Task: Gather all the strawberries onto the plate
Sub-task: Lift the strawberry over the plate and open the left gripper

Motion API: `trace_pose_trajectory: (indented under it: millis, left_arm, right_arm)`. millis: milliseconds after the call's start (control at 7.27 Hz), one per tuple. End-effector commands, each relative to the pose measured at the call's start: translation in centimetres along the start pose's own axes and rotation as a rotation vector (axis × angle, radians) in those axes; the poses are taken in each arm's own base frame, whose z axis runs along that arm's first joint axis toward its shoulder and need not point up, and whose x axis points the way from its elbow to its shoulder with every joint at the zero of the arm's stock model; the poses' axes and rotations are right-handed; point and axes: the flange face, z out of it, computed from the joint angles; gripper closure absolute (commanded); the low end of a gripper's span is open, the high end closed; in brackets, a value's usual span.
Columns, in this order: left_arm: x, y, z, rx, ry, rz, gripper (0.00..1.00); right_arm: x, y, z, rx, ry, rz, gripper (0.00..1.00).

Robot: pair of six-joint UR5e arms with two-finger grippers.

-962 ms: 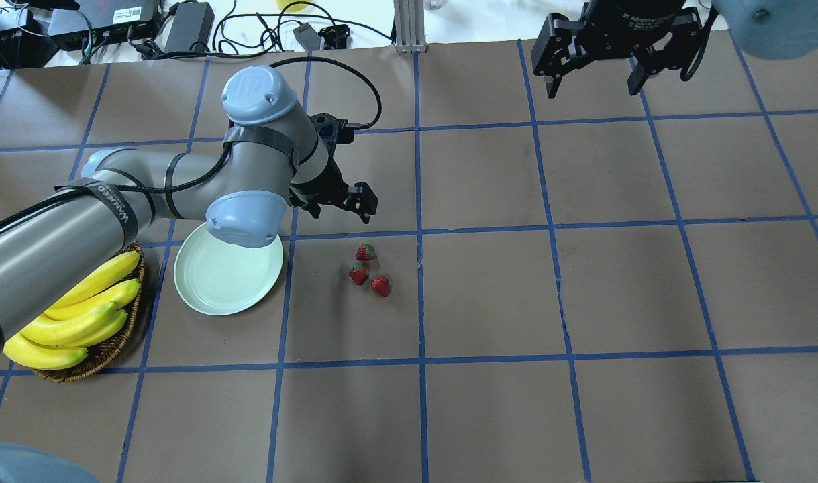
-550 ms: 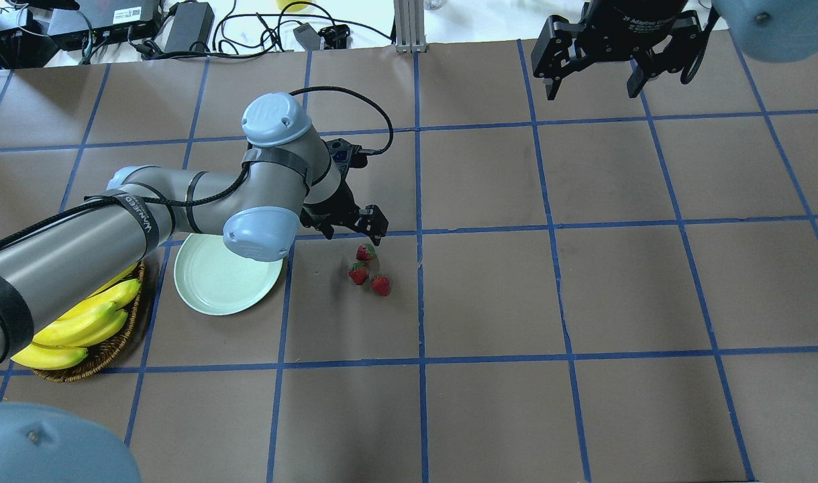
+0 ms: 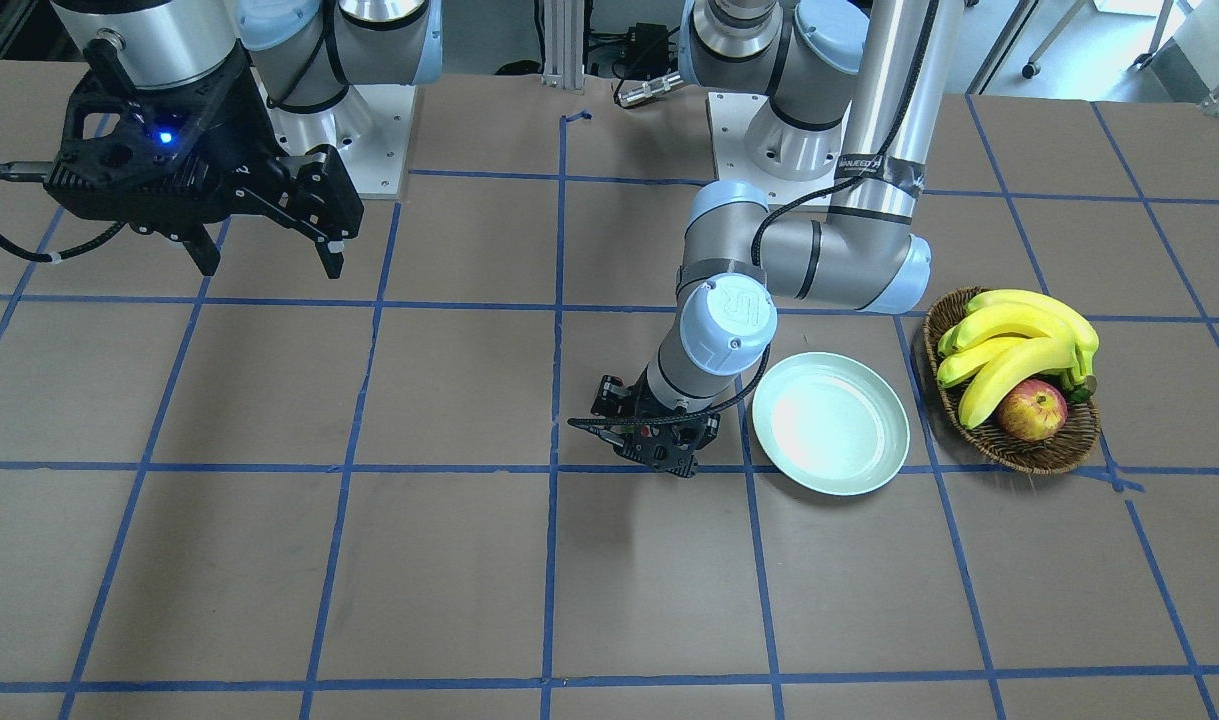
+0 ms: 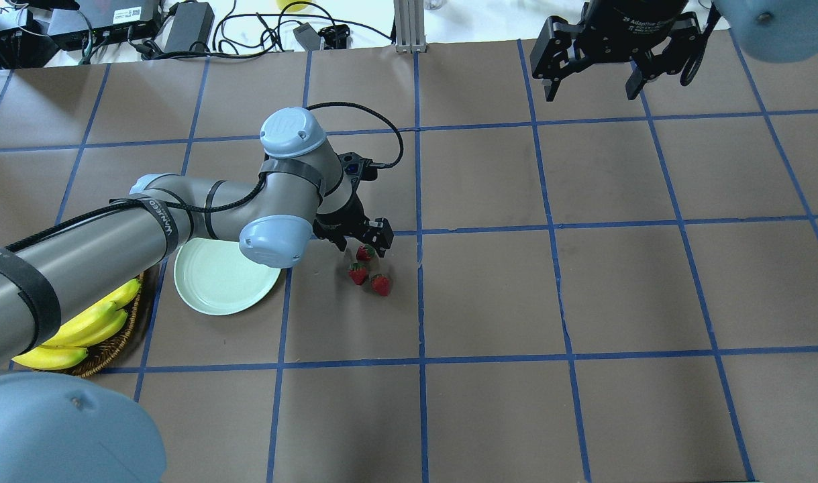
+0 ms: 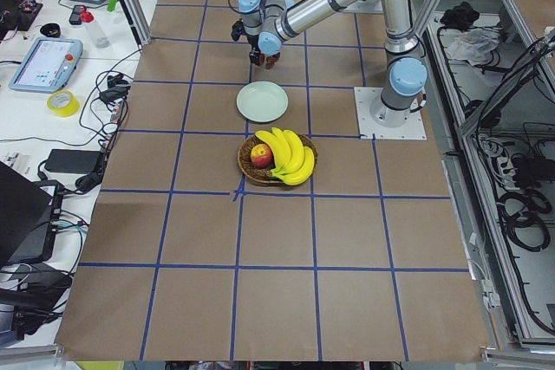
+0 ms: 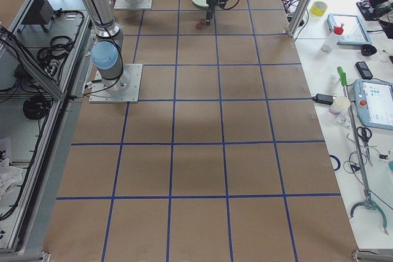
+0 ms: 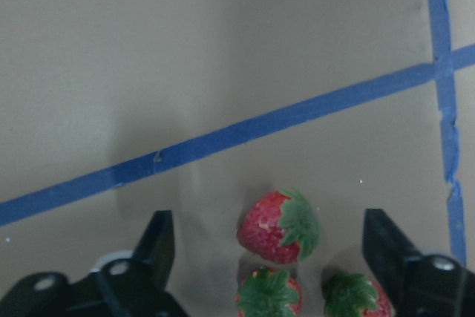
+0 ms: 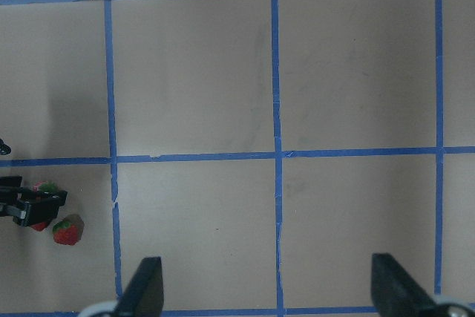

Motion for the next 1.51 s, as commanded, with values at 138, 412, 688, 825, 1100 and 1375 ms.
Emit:
trace_pose_trajectory:
  millis: [138, 412, 688, 825, 1100, 1375]
  left_arm:
    - [0.4, 0.0, 0.4, -0.009, -0.002, 0.012, 1.00]
    - [0.7, -0.4, -1.9, 0.027, -0.009, 0.017, 1.00]
    - [1.4, -3.3, -10.2, 0.029, -0.019, 0.011, 1.00]
    - [-0.3, -3.8, -12.9, 0.037, -0.057, -0.002, 1.00]
    - [-9.9, -3.4, -15.9, 0.057, -0.121, -0.042, 1.00]
    - [-18.8, -0.2, -13.8, -0.011, -0.091, -0.039, 1.00]
  right_arm:
    - [0.0, 0.1, 0.0, -0.001, 0.001, -0.004, 0.00]
    - [0.0, 0.1, 0.0, -0.001, 0.001, -0.005, 0.00]
    - [-0.3, 0.1, 0.0, -0.001, -0.001, -0.008, 0.00]
    - [-0.3, 0.1, 0.1, -0.002, -0.001, -0.008, 0.00]
    - [-0.3, 0.2, 0.0, -0.004, 0.001, -0.011, 0.00]
    - [-0.3, 0.2, 0.0, -0.004, 0.001, -0.010, 0.00]
